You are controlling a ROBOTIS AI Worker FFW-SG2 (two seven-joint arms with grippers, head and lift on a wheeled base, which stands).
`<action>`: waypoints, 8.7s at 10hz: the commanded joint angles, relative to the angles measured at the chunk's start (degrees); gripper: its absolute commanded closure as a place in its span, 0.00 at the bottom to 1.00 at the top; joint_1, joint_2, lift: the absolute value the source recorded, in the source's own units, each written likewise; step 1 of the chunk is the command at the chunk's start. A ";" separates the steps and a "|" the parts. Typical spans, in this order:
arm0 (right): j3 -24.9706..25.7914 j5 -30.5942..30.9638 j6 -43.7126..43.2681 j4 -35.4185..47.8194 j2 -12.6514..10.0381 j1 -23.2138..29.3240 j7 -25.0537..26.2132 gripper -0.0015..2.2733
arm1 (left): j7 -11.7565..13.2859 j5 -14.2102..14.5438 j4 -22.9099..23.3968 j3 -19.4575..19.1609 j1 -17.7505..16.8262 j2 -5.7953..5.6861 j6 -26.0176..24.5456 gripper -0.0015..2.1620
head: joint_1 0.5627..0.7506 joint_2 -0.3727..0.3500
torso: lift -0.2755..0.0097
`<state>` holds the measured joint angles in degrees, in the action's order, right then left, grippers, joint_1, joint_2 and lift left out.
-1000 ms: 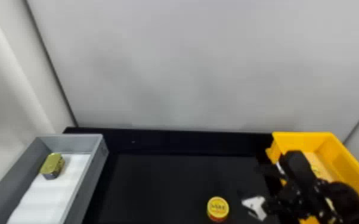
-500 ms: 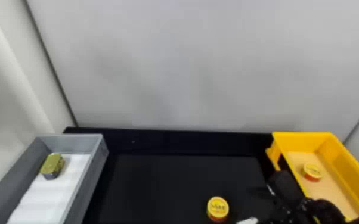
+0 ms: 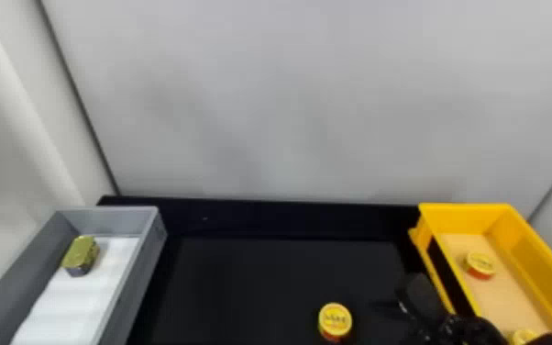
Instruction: Pick up the round yellow can and place it in the yellow rectangular box
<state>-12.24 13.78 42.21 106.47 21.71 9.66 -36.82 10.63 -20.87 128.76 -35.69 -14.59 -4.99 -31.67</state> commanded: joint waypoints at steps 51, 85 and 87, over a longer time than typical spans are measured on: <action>-2.88 1.34 -4.31 -3.46 -4.66 -10.19 -1.43 0.31 | 0.01 0.12 0.88 -2.12 1.05 1.74 1.42 0.06 | 0.35 0.53 | 0.77; 32.02 15.33 2.90 -3.90 -9.14 -3.41 10.79 0.05 | -0.08 0.12 1.94 -4.32 2.72 1.91 0.63 0.06 | 0.35 0.53 | 0.77; 32.02 15.33 2.90 -3.82 -9.14 -3.33 11.23 0.06 | -0.08 0.12 2.02 -4.32 2.81 1.91 0.63 0.06 | 0.35 0.53 | 0.77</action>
<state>19.78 29.09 45.09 102.60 12.58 6.27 -25.76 10.55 -20.74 130.75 -40.01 -11.84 -3.08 -31.04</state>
